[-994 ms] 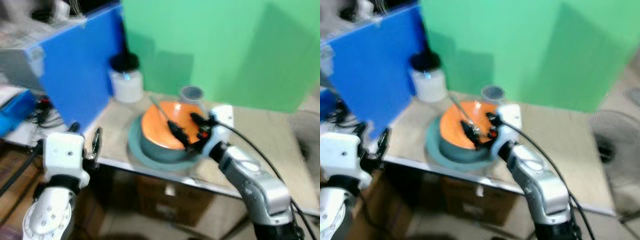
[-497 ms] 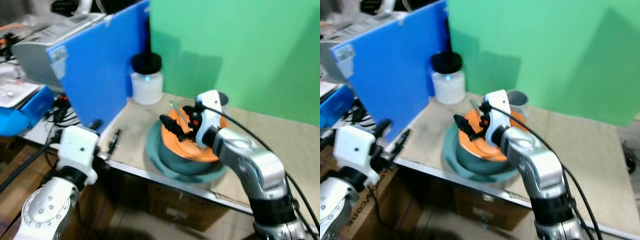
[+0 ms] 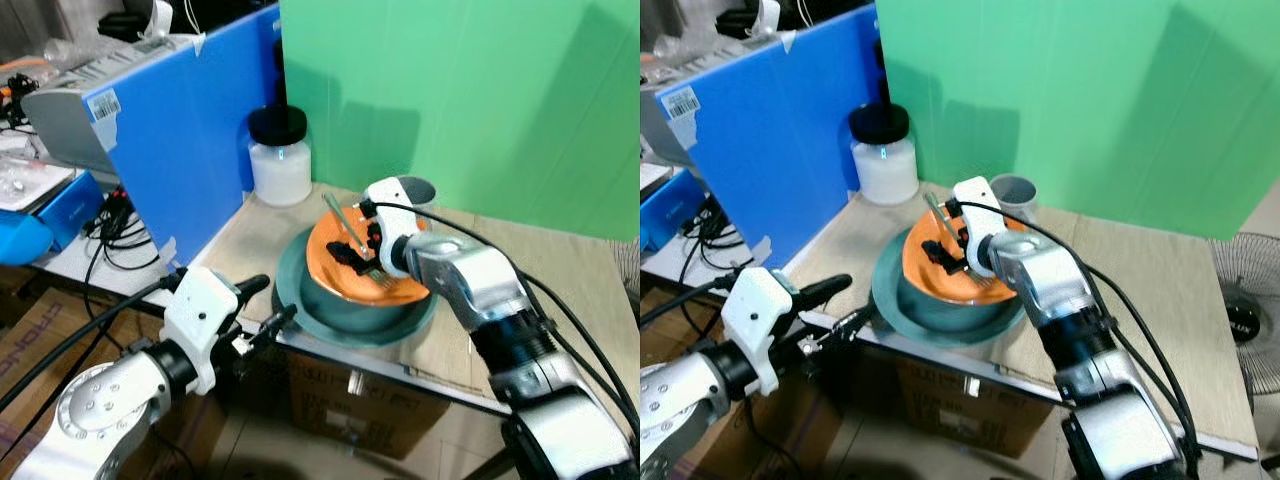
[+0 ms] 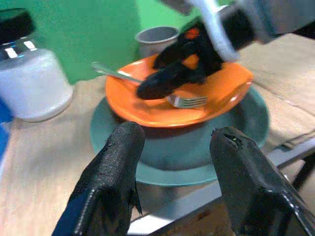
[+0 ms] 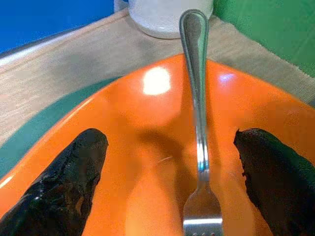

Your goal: Setting the table

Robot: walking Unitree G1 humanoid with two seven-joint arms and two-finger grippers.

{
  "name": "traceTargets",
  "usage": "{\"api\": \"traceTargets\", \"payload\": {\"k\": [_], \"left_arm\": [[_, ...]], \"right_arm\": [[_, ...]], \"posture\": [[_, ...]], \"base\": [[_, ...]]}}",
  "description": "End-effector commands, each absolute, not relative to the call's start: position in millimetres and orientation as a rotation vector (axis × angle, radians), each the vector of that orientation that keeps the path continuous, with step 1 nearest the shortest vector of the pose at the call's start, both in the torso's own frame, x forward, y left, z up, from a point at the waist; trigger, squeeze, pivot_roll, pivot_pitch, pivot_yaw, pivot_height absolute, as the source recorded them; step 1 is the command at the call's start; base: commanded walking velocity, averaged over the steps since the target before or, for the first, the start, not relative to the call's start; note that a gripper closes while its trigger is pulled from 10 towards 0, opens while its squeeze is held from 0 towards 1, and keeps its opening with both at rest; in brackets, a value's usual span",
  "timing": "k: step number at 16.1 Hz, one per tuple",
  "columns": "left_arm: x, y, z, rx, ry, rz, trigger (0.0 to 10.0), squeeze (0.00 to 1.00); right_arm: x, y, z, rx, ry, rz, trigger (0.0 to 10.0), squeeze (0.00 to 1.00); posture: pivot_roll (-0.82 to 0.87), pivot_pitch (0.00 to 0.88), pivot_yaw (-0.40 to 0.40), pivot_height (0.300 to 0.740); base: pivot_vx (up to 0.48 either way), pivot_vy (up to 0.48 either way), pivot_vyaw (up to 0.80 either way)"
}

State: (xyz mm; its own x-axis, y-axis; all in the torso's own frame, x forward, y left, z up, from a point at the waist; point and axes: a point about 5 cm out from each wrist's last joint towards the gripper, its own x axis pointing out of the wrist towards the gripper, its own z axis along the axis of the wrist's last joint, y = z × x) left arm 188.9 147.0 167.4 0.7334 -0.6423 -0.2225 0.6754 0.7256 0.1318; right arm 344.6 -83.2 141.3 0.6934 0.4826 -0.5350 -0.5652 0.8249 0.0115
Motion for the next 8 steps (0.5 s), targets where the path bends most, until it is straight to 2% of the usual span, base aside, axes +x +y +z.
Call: {"api": "traceTargets", "payload": {"k": [1,2,3,4,8], "left_arm": [[188.8,145.1,167.5,0.216,0.179,-0.771,10.0,0.0],[188.4,144.6,167.4,0.215,0.181,-0.777,10.0,0.0],[187.9,143.9,167.3,0.213,0.181,-0.781,10.0,0.0],[187.4,143.4,167.1,0.211,0.183,-0.786,10.0,0.0],[185.2,140.8,165.4,0.197,0.195,-0.805,10.0,0.0]], "right_arm": [[355.8,-72.4,148.9,-0.177,0.527,0.592,9.8,0.0],[358.1,-69.6,148.7,-0.173,0.529,0.589,3.8,0.0],[359.7,-68.4,148.2,-0.171,0.528,0.576,1.0,0.0],[361.9,-66.4,146.9,-0.17,0.535,0.566,0.0,0.0],[365.5,-63.5,138.6,-0.185,0.577,0.561,0.0,0.0]], "posture": [[-0.02,0.0,0.026,0.74],[-0.02,0.0,0.024,0.74],[-0.01,0.0,0.022,0.74],[-0.01,0.0,0.021,0.74],[-0.01,0.0,0.017,0.74]], "base": [[0.0,0.0,0.0],[0.0,0.0,0.0],[0.0,0.0,0.0],[0.0,0.0,0.0],[0.0,0.0,0.0]]}}
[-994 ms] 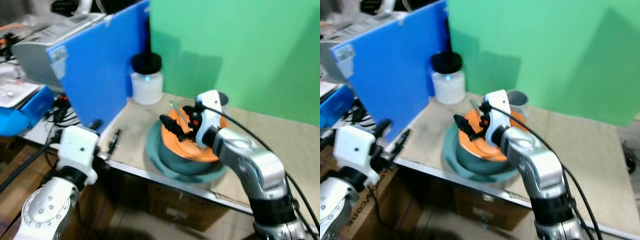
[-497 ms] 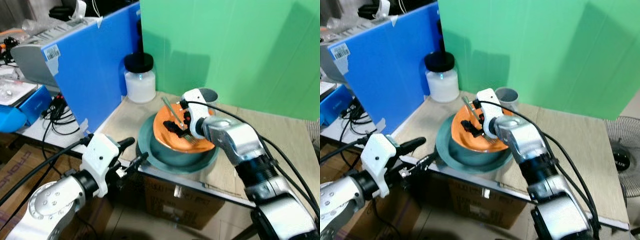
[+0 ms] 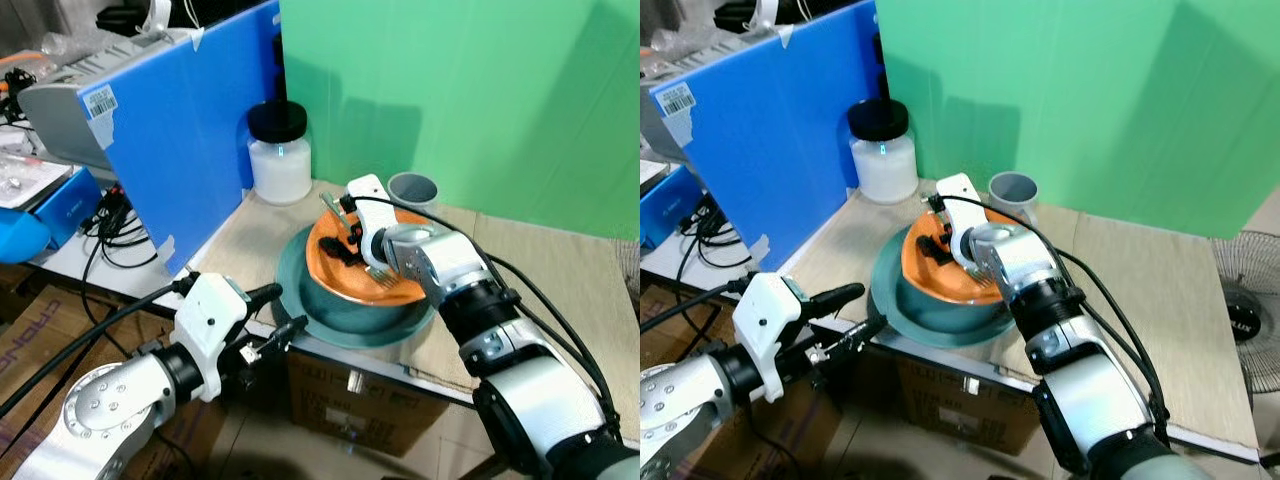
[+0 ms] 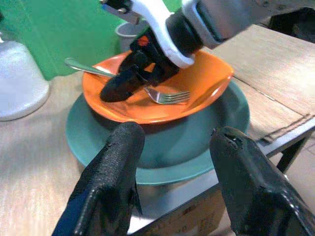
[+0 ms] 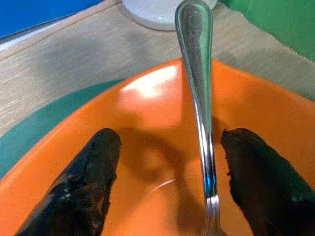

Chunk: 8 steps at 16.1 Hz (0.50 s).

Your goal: Setting the table

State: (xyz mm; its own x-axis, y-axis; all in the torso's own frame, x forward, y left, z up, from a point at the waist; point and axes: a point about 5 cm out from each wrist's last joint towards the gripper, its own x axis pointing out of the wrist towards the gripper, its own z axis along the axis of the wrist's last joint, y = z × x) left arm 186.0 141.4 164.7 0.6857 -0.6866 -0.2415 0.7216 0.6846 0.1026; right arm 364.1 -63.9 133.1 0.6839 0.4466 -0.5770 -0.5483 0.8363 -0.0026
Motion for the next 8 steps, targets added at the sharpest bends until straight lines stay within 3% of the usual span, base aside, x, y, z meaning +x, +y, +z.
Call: {"api": "traceTargets", "payload": {"k": [1,8], "left_arm": [[184.7,140.6,165.4,0.196,0.198,-0.814,10.0,0.0],[183.9,141.4,165.2,0.199,0.208,-0.829,10.0,0.0]], "right_arm": [[369.6,-65.2,134.7,-0.194,0.585,0.546,0.0,0.0],[375.6,-79.0,125.1,-0.204,0.617,0.49,0.0,0.0]], "posture": [[-0.01,0.0,0.016,0.74],[-0.02,0.0,0.018,0.74]], "base": [[0.0,0.0,0.0],[0.0,0.0,0.0]]}}
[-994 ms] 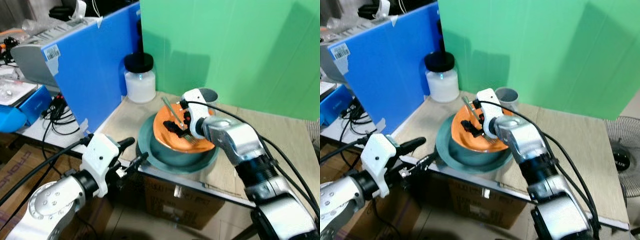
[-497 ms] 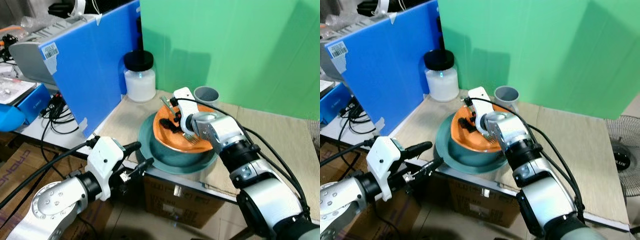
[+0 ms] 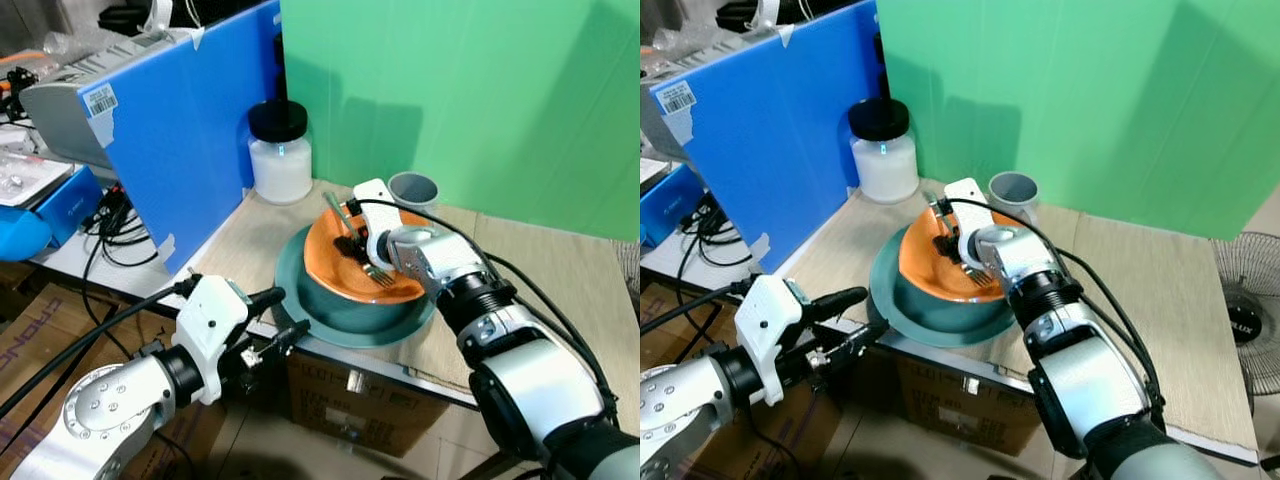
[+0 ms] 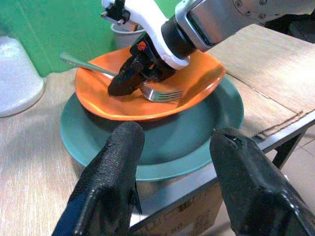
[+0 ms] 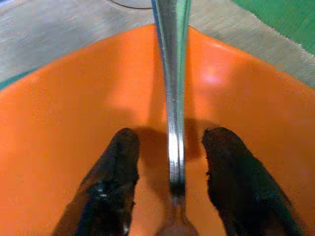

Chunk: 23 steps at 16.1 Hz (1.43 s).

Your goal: Setting the table

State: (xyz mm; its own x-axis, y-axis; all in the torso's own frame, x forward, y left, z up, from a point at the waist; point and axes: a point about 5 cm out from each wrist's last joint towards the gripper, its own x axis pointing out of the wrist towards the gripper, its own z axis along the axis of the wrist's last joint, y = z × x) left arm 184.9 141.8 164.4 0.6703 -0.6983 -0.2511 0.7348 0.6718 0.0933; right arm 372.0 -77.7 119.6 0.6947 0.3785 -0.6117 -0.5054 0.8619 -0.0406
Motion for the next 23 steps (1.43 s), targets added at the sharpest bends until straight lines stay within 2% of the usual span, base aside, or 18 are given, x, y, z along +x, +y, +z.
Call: {"api": "traceTargets", "payload": {"k": [1,11,15,18,20,21,22,23], "left_arm": [[183.9,141.5,165.1,0.199,0.209,-0.831,10.0,0.0],[185.6,141.6,165.5,0.21,0.212,-0.849,10.0,0.0],[187.4,141.7,166.4,0.218,0.204,-0.845,10.0,0.0],[188.7,137.6,167.7,0.214,0.19,-0.844,10.0,0.0],[190.8,134.4,172.4,0.199,0.153,-0.819,10.0,0.0],[191.5,131.4,173.7,0.189,0.135,-0.803,10.0,0.0],[191.6,129.2,173.6,0.184,0.128,-0.793,10.0,0.0],[192.2,124.5,172.4,0.173,0.116,-0.763,10.0,0.0]], "right_arm": [[376.1,-79.7,124.7,-0.201,0.619,0.489,0.0,0.0],[376.9,-83.5,123.4,-0.178,0.631,0.492,0.0,0.0],[379.6,-88.1,136.5,-0.131,0.596,0.496,0.0,0.0],[376.0,-99.8,161.0,-0.087,0.53,0.524,0.0,0.0],[358.9,-109.3,203.1,0.012,0.338,0.622,0.0,0.0],[349.2,-117.3,212.2,0.048,0.298,0.634,8.8,0.0],[344.4,-123.2,215.9,0.054,0.265,0.625,10.0,0.0],[331.6,-137.5,222.1,0.05,0.172,0.584,10.0,0.0]], "posture": [[-0.02,0.0,0.018,0.74],[-0.02,0.0,0.03,0.74],[-0.03,0.0,0.036,0.74],[-0.03,0.0,0.037,0.74],[-0.04,0.0,0.03,0.74],[-0.04,0.0,0.031,0.74],[-0.05,0.0,0.033,0.74],[-0.06,0.0,0.04,0.74]], "base": [[0.0,0.0,0.0],[0.0,0.0,0.0],[0.0,0.0,0.0],[0.0,0.0,0.0],[0.0,0.0,0.0],[0.0,0.0,0.0],[0.0,0.0,0.0],[0.0,0.0,0.0]]}}
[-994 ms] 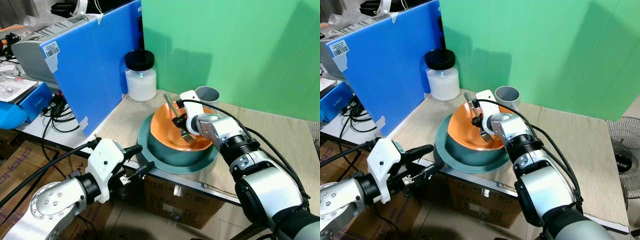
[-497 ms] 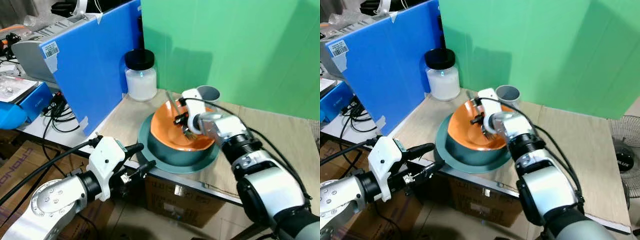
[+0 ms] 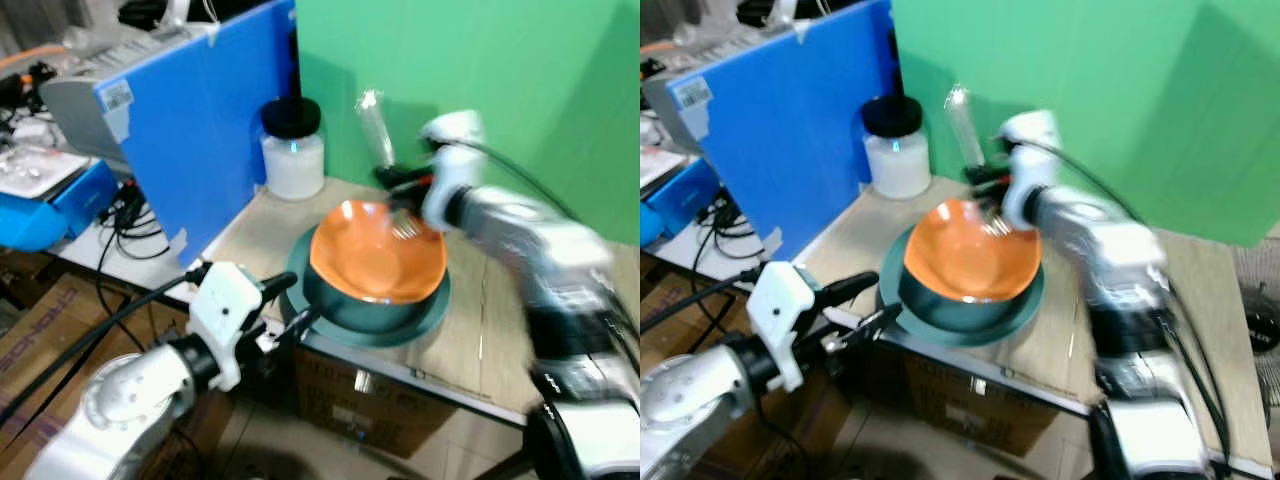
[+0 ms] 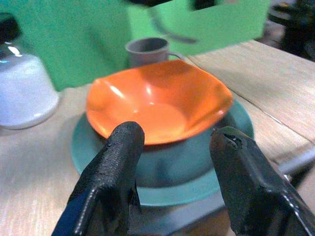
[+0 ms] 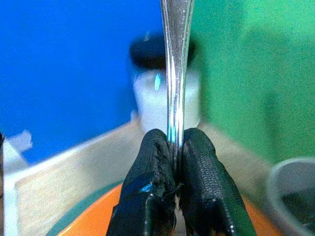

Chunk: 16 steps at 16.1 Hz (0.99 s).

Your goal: Setting the table

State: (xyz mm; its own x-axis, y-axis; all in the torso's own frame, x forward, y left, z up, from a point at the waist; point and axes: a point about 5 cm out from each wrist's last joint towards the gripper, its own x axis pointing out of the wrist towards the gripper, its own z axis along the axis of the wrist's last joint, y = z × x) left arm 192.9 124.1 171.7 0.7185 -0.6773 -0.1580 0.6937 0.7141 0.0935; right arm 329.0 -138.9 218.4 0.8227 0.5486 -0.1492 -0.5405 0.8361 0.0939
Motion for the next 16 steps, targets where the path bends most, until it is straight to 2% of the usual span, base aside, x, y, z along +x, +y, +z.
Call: {"api": "traceTargets", "payload": {"k": [1,3,4,6,8,11,16], "left_arm": [[194.5,122.0,171.3,0.161,0.102,-0.707,10.0,0.0],[202.6,122.5,172.9,0.165,0.054,-0.568,10.0,0.0],[209.4,125.7,175.0,0.147,0.019,-0.436,10.0,0.0],[212.5,127.1,178.8,0.137,-0.01,-0.38,10.0,0.0],[218.3,138.5,188.5,0.199,-0.077,-0.257,10.0,0.0],[215.8,152.9,192.7,0.196,-0.097,-0.14,10.0,0.0],[203.4,164.4,187.4,0.206,-0.084,-0.03,10.0,0.0]], "right_arm": [[314.0,-145.5,225.6,0.097,0.105,0.569,10.0,0.0],[284.1,-158.5,222.3,0.109,0.047,0.512,10.0,0.0],[266.9,-167.2,216.0,0.12,0.011,0.439,10.0,0.0],[259.9,-172.2,213.0,0.119,-0.01,0.383,10.0,0.0],[247.8,-177.1,209.7,0.094,-0.046,0.314,10.0,0.0],[238.2,-182.9,203.2,0.054,-0.052,0.254,10.0,0.0],[227.4,-171.4,190.0,-0.04,0.008,0.323,10.0,0.0]], "posture": [[-0.07,0.0,0.048,0.74],[-0.09,0.0,0.056,0.74],[-0.1,0.0,0.062,0.74],[-0.1,0.0,0.065,0.74],[-0.1,0.0,0.065,0.74],[-0.09,0.0,0.052,0.74],[-0.07,0.0,0.026,0.74]], "base": [[0.0,0.0,-0.8],[0.0,0.0,-0.8],[0.0,0.0,-0.8],[0.0,0.0,0.0],[0.0,0.0,0.0],[0.0,0.0,-0.8],[0.0,0.0,-0.8]]}}
